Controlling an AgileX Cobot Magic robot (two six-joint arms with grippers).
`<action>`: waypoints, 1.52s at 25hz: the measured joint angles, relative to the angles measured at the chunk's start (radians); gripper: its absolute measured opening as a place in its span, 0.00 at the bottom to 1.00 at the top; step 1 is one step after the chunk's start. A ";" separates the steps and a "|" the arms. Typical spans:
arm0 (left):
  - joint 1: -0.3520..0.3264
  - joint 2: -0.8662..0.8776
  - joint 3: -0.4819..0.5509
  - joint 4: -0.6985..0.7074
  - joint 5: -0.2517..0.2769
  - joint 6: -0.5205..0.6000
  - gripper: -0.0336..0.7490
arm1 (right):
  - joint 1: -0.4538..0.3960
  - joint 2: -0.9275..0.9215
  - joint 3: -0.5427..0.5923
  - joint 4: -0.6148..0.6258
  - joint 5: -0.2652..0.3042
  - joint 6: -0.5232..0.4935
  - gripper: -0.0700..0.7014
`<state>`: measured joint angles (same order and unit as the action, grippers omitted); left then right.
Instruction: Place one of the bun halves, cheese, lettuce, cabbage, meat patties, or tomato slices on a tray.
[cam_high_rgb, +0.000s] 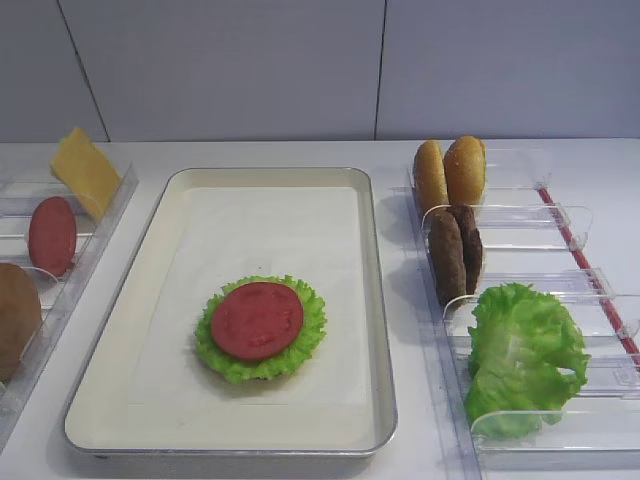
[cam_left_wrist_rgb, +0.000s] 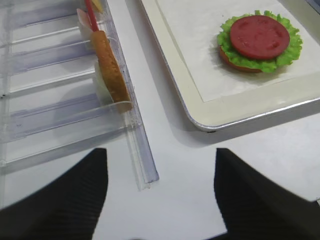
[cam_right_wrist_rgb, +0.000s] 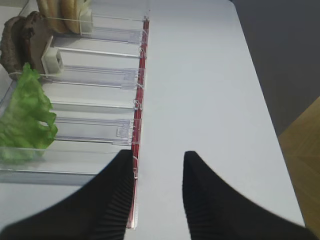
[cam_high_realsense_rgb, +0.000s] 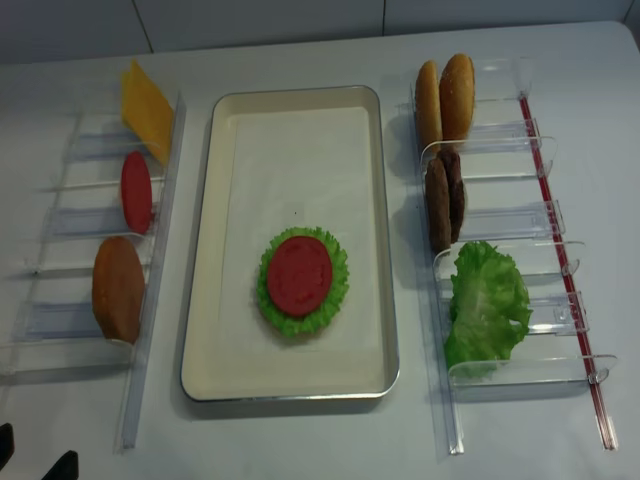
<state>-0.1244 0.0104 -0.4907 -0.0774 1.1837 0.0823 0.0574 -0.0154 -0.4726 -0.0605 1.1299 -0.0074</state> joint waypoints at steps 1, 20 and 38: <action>0.000 0.000 0.000 0.000 0.000 0.000 0.59 | 0.000 0.000 0.000 0.000 0.000 0.000 0.45; 0.120 0.000 0.000 0.000 0.000 0.000 0.59 | 0.000 0.000 0.000 0.002 0.000 0.000 0.45; 0.167 0.000 0.000 0.000 0.000 0.000 0.59 | 0.000 0.000 0.000 0.002 0.000 -0.002 0.45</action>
<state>0.0422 0.0104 -0.4907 -0.0774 1.1837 0.0823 0.0574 -0.0154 -0.4726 -0.0582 1.1299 -0.0094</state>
